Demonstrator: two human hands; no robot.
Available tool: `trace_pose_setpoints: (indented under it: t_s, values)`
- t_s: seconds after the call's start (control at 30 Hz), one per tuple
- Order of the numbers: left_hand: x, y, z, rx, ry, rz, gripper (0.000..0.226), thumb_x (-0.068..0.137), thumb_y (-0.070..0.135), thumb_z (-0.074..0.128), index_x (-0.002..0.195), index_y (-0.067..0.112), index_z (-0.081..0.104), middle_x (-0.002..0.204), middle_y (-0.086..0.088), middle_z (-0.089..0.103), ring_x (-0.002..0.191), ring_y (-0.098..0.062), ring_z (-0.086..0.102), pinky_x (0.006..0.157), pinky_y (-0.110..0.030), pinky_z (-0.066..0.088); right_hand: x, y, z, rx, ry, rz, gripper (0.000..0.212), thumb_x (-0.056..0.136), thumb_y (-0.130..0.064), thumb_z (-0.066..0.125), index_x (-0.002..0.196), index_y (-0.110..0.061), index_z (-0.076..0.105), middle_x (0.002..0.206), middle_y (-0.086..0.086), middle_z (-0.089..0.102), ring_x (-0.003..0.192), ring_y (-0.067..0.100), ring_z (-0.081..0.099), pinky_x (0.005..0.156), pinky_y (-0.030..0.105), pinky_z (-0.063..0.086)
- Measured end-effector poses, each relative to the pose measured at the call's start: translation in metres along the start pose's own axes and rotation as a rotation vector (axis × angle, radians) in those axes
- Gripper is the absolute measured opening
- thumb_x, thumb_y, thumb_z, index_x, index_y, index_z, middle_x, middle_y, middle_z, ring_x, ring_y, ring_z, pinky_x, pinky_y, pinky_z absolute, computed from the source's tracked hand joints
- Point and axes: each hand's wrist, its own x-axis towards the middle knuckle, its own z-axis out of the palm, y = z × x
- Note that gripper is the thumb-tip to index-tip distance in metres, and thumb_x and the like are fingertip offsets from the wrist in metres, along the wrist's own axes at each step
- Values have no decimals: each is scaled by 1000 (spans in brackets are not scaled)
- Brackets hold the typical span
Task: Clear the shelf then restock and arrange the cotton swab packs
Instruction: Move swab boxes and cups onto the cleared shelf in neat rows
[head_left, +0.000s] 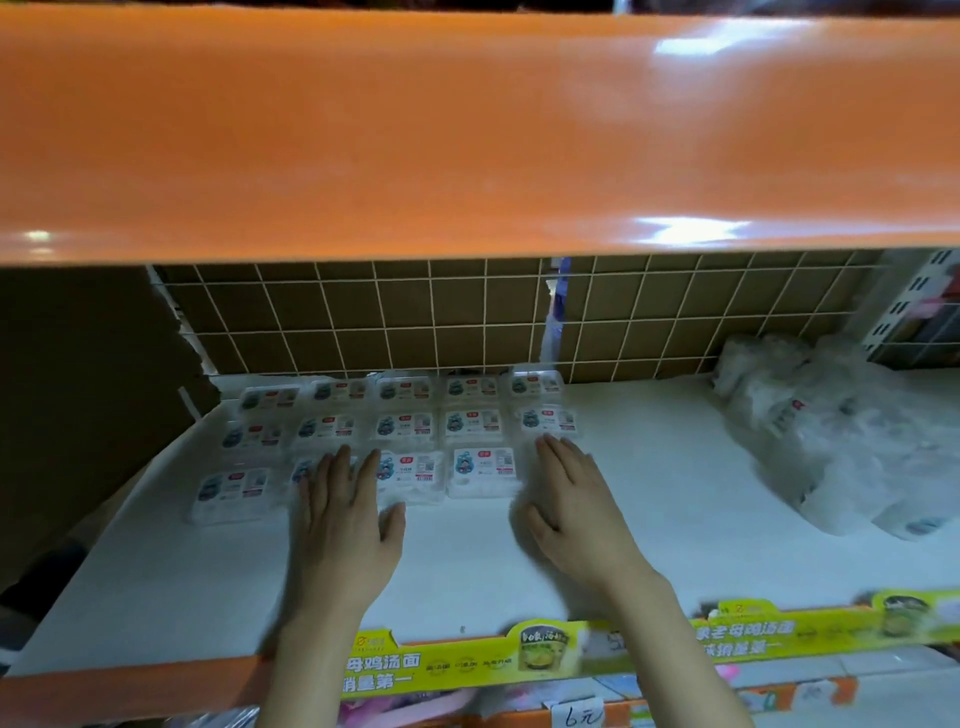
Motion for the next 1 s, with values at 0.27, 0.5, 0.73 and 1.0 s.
trace_pose_setpoints:
  t_s: [0.27,0.5,0.73,1.0]
  values:
    - [7,97,-3,-129,33,40,52,82,41,40,114,9,64,111,-13,66,102,-36,60,89,-46,46,-49,66,-42,151,106,126,62,84,-38,39,135,-3,45,134,12,49,125,27,43,101,13,20]
    - [-22,228,13,-153,-52,106,54,79,44,34,103,12,70,91,-8,72,81,-31,67,71,-41,52,-92,143,-94,159,128,99,45,81,-27,47,118,-5,59,117,12,58,108,32,56,92,22,33]
    - [-44,311,11,-178,-56,120,37,80,38,46,98,15,70,84,-4,70,76,-30,66,67,-38,51,-111,181,-134,158,188,3,47,81,-30,39,114,-5,61,114,12,59,108,30,54,96,23,32]
    - [-52,326,8,-172,-40,117,41,80,40,44,100,14,69,92,-4,72,82,-30,66,70,-39,51,-115,200,-157,180,266,-7,44,82,-30,40,113,-8,62,116,8,58,111,20,46,96,21,30]
